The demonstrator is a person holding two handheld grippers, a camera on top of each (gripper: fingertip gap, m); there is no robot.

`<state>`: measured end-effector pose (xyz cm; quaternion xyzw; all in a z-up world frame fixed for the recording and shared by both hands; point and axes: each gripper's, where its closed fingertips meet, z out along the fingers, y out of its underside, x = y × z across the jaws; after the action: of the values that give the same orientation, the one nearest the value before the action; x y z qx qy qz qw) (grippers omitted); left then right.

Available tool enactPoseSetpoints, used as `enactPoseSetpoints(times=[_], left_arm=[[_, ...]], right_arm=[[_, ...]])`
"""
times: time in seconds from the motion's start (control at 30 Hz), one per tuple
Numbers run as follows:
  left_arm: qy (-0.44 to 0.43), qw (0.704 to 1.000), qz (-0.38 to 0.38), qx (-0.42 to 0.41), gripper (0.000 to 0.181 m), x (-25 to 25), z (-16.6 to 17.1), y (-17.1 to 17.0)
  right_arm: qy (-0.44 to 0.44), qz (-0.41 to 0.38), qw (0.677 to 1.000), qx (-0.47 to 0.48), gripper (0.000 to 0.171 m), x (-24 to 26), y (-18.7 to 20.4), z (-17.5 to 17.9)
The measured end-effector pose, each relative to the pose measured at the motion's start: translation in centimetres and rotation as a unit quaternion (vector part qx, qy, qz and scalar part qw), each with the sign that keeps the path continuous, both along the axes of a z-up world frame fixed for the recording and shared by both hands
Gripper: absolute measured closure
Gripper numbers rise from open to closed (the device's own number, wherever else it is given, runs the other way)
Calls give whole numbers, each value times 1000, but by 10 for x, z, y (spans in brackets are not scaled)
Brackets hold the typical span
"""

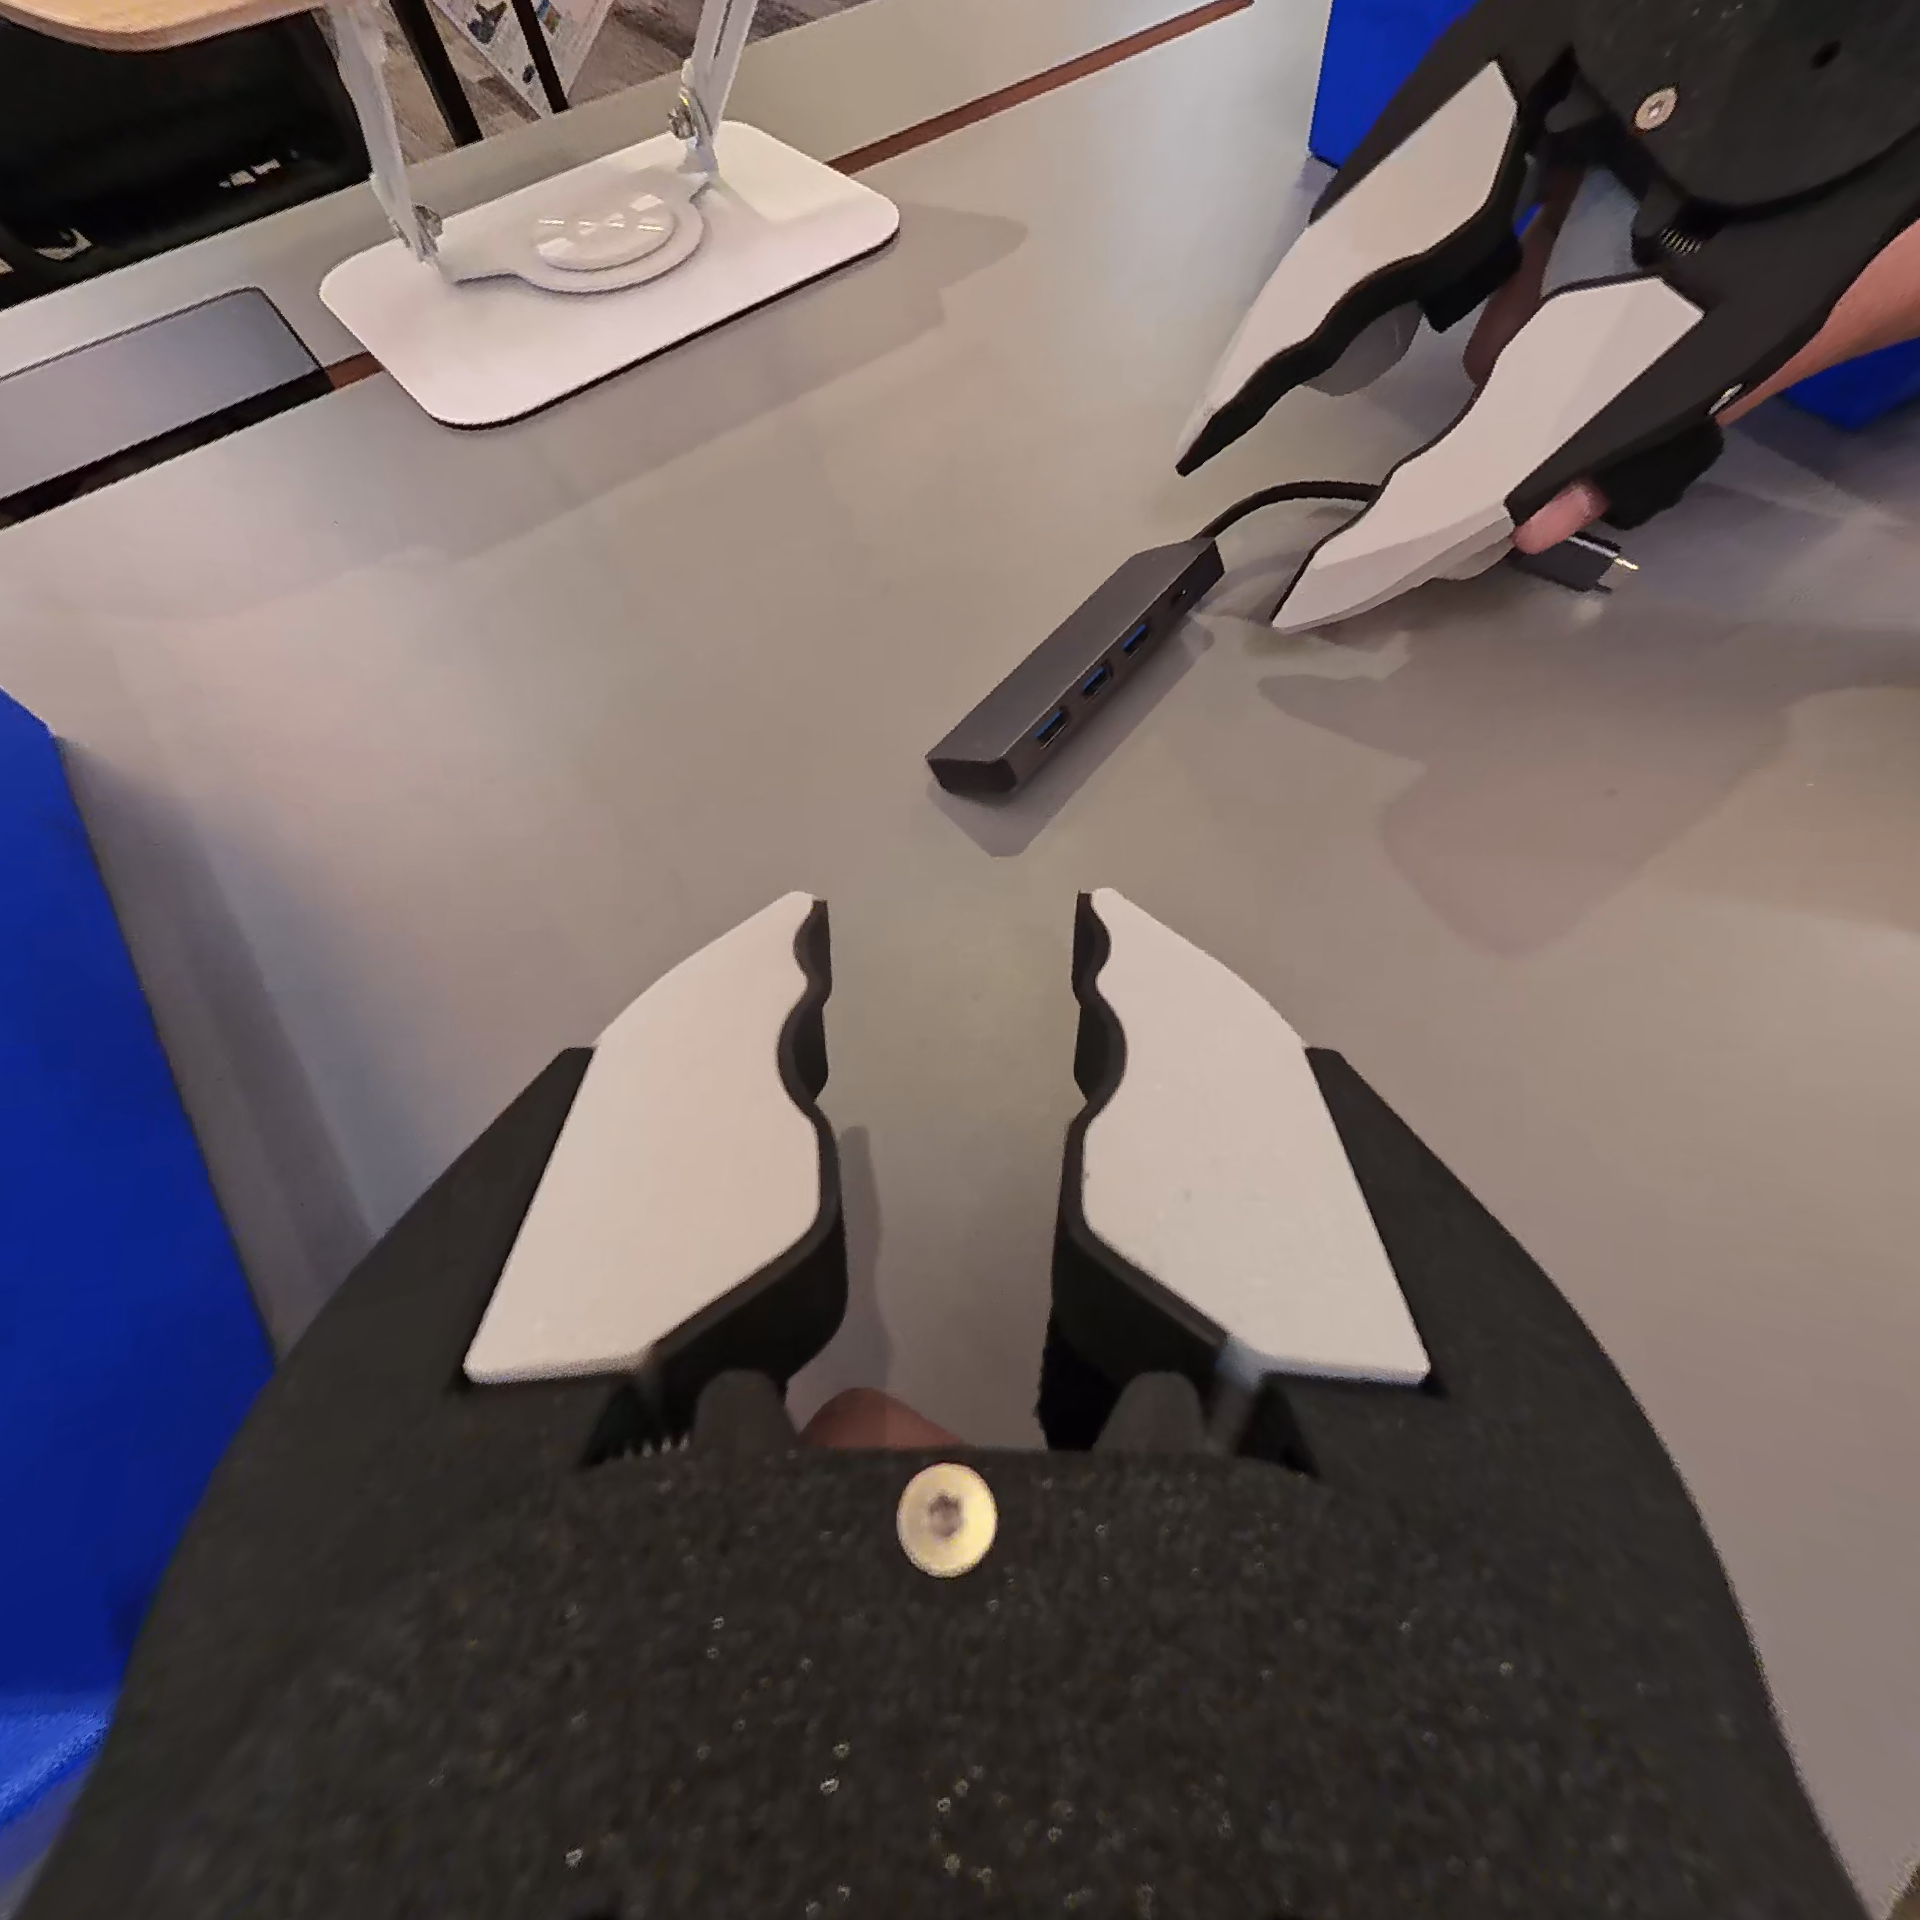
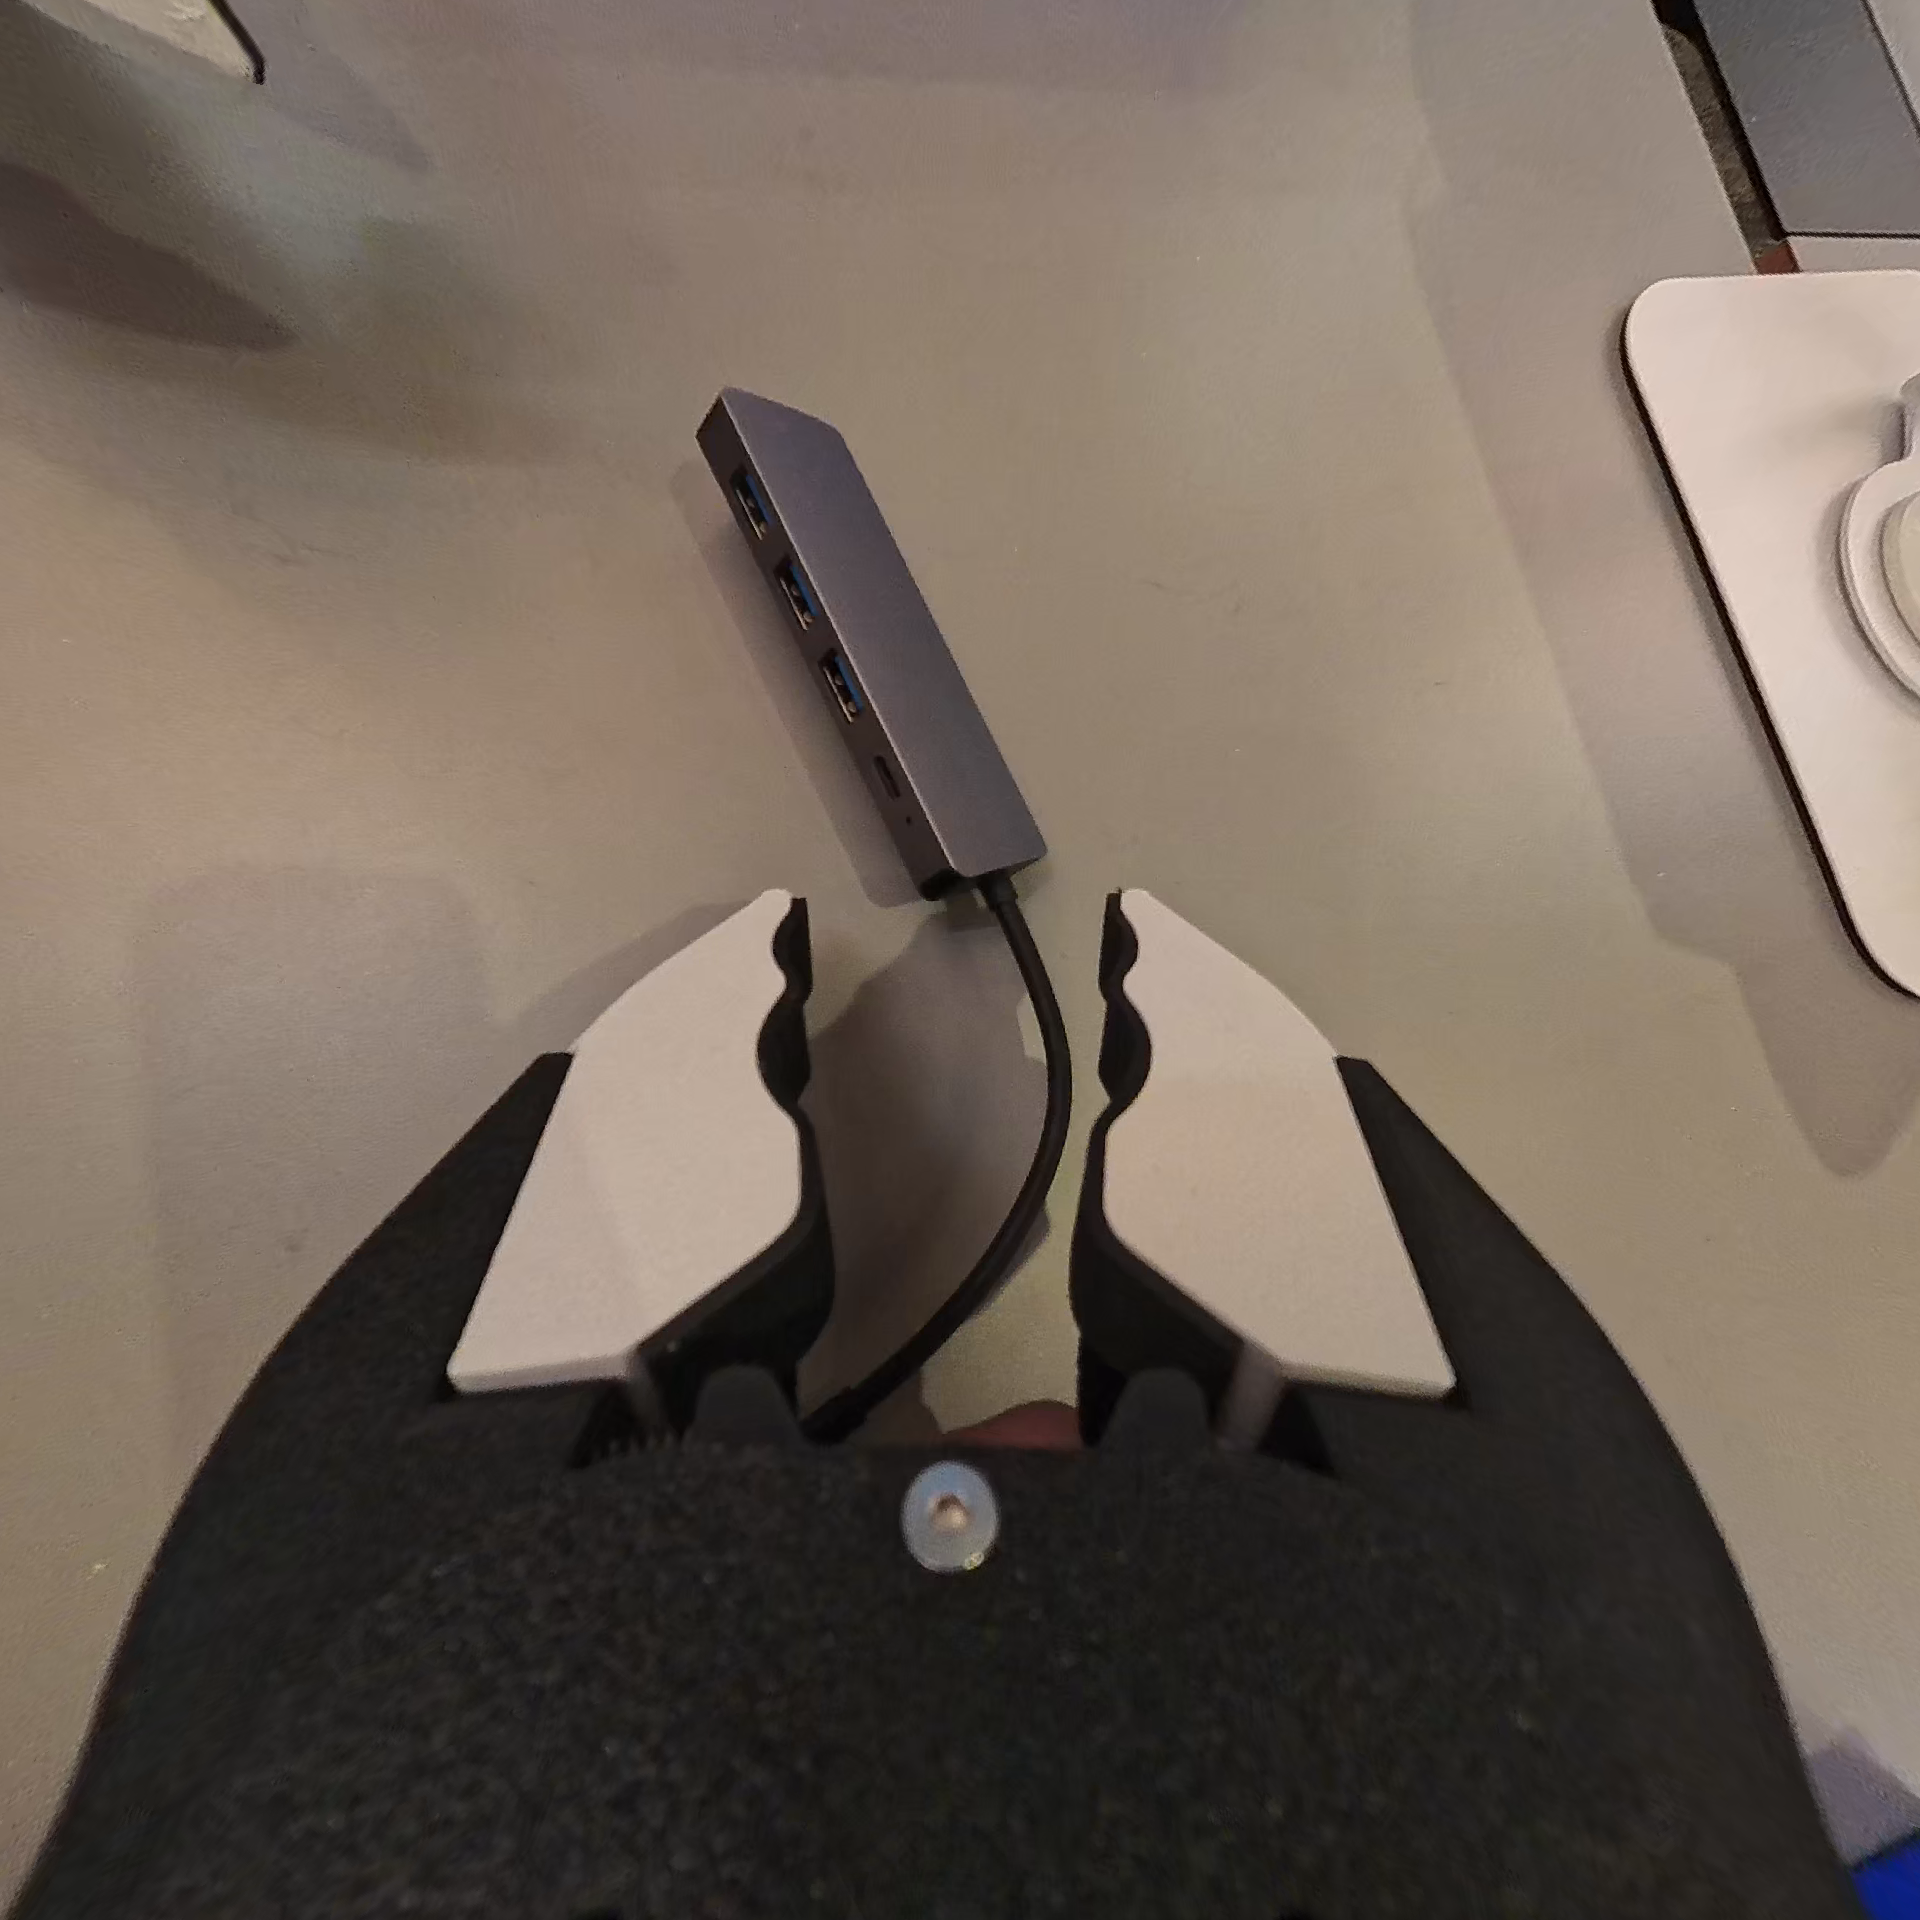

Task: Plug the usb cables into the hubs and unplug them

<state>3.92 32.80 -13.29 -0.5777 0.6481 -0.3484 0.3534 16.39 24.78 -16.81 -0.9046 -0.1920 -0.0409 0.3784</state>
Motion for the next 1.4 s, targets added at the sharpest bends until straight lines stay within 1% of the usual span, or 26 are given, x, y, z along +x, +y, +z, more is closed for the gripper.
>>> enactPoseSetpoints(times=[0.17, 0.33, 0.53, 0.67, 0.73, 0.87, 0.97, 1.07, 1.17, 1.23, 1.3, 1.37, 1.4], left_arm=[[-5, 1000, 12, -3, 137, -1, 3, 7], [-7, 1000, 13, 9, 137, -2, 3, 6], [-4, 1000, 3, 8, 137, 0, 1, 1], [-8, 1000, -1, 8, 137, 1, 4, -1], [-10, 1000, -2, 8, 137, 0, 6, -1], [-13, 1000, 0, 9, 137, -1, 9, 0], [-19, 1000, 3, 9, 137, -2, 13, 1], [-24, 1000, 5, 12, 137, -3, 17, 1], [-29, 999, 4, 12, 137, -4, 21, 0], [-32, 999, 4, 14, 138, -4, 23, -1], [-32, 999, 2, 15, 138, -5, 23, -3], [-31, 999, 2, 18, 138, -4, 22, -4], [-30, 999, 2, 19, 138, -4, 22, -4]], right_arm=[[-22, -1, 1000, 0, 117, 2, 2, -2], [-38, 3, 999, -16, 117, 0, 2, -9], [-25, 23, 999, -10, 120, -6, 16, -12], [-30, 39, 999, -2, 130, -6, 27, -12], [-30, 44, 999, -1, 144, -3, 32, -13], [-41, 46, 998, -5, 159, 3, 34, -11], [3, 30, 1000, -5, 160, 5, 32, -2], [74, 22, 996, 36, 159, -3, 29, 25], [195, 16, 976, 92, 159, -16, 24, 64], [255, 11, 960, 112, 159, -20, 19, 80], [271, 6, 955, 124, 159, -19, 14, 86], [253, -2, 957, 139, 159, -17, 10, 88], [230, -6, 962, 145, 159, -14, 9, 88]])
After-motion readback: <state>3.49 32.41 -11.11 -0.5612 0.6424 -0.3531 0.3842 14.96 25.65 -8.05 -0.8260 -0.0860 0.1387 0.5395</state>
